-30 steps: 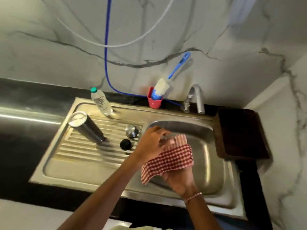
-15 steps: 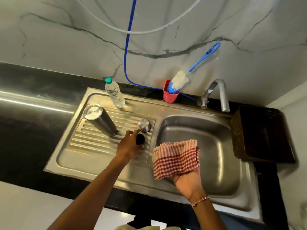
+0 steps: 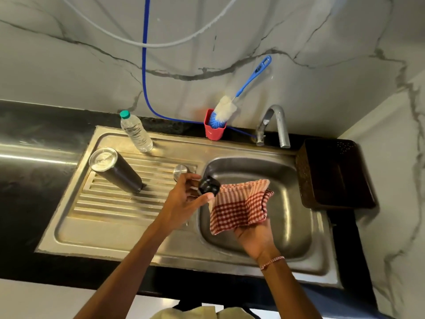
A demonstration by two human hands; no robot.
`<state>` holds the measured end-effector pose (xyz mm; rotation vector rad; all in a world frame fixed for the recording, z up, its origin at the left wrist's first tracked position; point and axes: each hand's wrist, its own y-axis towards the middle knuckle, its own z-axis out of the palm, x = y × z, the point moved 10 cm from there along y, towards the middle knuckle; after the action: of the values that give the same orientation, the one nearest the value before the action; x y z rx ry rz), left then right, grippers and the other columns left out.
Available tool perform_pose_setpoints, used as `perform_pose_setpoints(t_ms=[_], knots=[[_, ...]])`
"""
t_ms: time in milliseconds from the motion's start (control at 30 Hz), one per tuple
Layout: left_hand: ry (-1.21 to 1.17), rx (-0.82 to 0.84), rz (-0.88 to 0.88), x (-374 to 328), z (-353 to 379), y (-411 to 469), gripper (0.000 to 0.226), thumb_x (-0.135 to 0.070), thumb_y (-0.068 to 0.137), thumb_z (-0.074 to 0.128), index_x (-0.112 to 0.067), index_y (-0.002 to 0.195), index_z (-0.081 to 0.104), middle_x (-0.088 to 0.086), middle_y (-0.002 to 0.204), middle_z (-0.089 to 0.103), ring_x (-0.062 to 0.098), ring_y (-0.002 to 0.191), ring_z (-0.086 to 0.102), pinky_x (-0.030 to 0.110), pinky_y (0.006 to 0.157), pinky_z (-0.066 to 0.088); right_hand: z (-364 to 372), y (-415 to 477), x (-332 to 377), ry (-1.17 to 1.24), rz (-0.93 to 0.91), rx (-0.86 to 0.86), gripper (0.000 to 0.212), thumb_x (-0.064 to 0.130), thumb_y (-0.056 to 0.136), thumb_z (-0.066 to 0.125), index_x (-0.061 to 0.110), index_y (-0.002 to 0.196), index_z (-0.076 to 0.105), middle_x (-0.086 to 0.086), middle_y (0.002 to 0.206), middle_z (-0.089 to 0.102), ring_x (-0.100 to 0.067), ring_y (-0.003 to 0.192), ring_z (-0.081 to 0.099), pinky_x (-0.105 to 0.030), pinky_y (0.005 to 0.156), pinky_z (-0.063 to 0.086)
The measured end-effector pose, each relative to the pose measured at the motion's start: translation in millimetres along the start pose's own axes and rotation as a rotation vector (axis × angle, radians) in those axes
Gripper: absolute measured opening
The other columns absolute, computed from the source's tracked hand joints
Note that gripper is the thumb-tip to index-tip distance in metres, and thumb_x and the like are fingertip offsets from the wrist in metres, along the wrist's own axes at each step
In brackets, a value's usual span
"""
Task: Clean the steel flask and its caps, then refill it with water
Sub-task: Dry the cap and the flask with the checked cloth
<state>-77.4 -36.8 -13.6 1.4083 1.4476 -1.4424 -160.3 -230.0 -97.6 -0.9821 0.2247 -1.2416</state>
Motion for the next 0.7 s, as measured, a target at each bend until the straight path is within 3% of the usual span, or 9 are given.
perform_pose_setpoints(t_ms=[100,200,300,400,500,600,700], knots=[[0.060,0.012,0.082,-25.2,29.3,-0.3,0.036,-0.028,0.087,0.079,-0.023,0.119,0.064,-0.007,0.108,0.073,0.006,0.099,0.072,0.025,0.086,0.059,18.1,-4.0,12.0,-0.070,-0.059,0.063,0.038,0.037,0.098,0.046,0.008,0.112,0.067,-0.014,0.102,0.075,-0.029,0.095,0.067,-0.040,0.072,0.062],[0.106,-0.105,0.094,-30.5,40.6,2.0,0.034,-0.028,0.089,0.079,-0.024,0.121,0.070,-0.009,0.106,0.075,0.003,0.096,0.072,0.023,0.082,0.060,40.1,-7.5,24.7,-0.192,-0.160,0.172,0.043,0.036,0.087,0.062,0.009,0.120,0.067,-0.014,0.116,0.072,-0.026,0.100,0.068,-0.042,0.088,0.056],[0.052,-0.206,0.034,-30.1,42.2,2.6,0.030,-0.030,0.091,0.077,-0.022,0.119,0.075,-0.006,0.105,0.078,0.007,0.094,0.075,0.029,0.079,0.062,44.2,-10.2,37.8,-0.335,-0.252,0.129,0.046,0.027,0.086,0.063,0.013,0.130,0.063,-0.010,0.120,0.072,-0.025,0.108,0.066,-0.042,0.094,0.054],[0.058,-0.184,0.040,-39.5,50.6,5.7,0.021,-0.021,0.092,0.076,-0.025,0.112,0.079,-0.010,0.096,0.080,0.004,0.088,0.075,0.029,0.080,0.061,48.9,-13.5,54.7,-0.652,-0.385,0.105,0.056,0.045,0.086,0.066,0.028,0.139,0.058,0.000,0.126,0.070,-0.023,0.119,0.064,-0.050,0.102,0.051],[0.274,-0.166,0.136,-53.0,59.7,5.2,0.024,-0.011,0.092,0.074,-0.023,0.112,0.079,-0.010,0.097,0.079,-0.001,0.080,0.072,0.023,0.079,0.059,62.4,-18.5,60.0,-0.883,-0.424,0.142,0.038,0.056,0.096,0.051,0.044,0.132,0.056,0.005,0.123,0.070,-0.018,0.116,0.065,-0.050,0.101,0.052],[0.451,-0.159,0.257,-61.5,67.6,1.4,0.028,-0.004,0.091,0.072,-0.020,0.114,0.078,-0.005,0.098,0.079,-0.002,0.074,0.067,0.016,0.074,0.055,70.4,-16.1,69.9,-0.993,-0.421,0.132,0.042,0.058,0.098,0.043,0.036,0.132,0.056,0.001,0.119,0.070,-0.020,0.111,0.067,-0.051,0.101,0.052],[0.502,-0.160,0.396,-73.3,73.6,-6.9,0.033,-0.005,0.089,0.074,-0.020,0.119,0.076,-0.004,0.102,0.078,0.012,0.083,0.072,0.017,0.080,0.052,73.8,-13.3,79.6,-1.091,-0.349,0.100,0.050,0.065,0.095,0.040,0.037,0.130,0.060,0.003,0.116,0.072,-0.021,0.108,0.068,-0.048,0.100,0.052]])
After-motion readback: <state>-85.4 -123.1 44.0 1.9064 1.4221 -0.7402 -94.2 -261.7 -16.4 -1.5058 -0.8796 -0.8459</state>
